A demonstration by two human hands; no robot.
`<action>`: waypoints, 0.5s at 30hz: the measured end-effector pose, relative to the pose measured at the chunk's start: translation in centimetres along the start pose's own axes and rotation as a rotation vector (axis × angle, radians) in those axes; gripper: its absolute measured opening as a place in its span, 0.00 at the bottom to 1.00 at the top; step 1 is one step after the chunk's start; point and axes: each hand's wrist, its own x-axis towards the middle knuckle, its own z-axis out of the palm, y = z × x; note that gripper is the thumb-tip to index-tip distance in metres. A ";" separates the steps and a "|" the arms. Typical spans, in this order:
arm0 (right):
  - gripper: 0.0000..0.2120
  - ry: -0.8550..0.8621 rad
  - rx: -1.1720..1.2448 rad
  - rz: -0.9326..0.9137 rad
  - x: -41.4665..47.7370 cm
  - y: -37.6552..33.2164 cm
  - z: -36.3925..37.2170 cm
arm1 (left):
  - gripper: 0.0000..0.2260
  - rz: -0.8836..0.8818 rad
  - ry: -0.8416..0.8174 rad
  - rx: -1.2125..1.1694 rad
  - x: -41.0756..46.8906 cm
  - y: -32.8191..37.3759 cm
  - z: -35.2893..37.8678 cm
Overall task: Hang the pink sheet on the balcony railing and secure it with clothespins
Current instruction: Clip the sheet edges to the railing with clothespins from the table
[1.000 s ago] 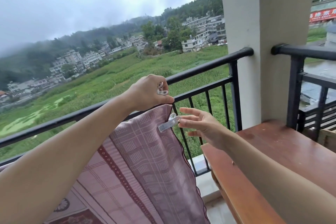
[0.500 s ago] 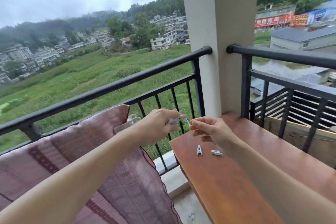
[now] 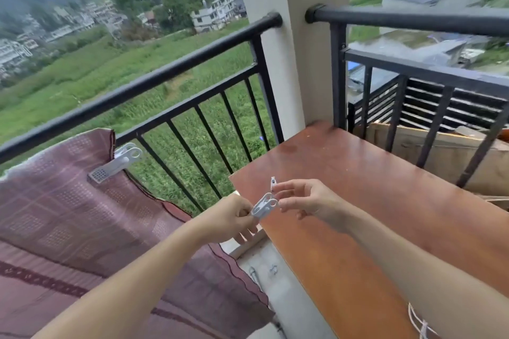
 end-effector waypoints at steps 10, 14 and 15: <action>0.07 -0.001 -0.361 -0.002 3.5 7.2 2.2 | 0.17 -0.139 0.057 0.627 2.0 -4.9 0.4; 0.06 0.135 -0.340 0.128 4.2 11.9 0.8 | 0.31 -0.340 -0.102 1.123 2.4 -6.7 -1.6; 0.06 0.143 -0.328 0.158 4.1 13.0 0.8 | 0.29 -0.385 -0.170 1.116 2.4 -7.0 -1.7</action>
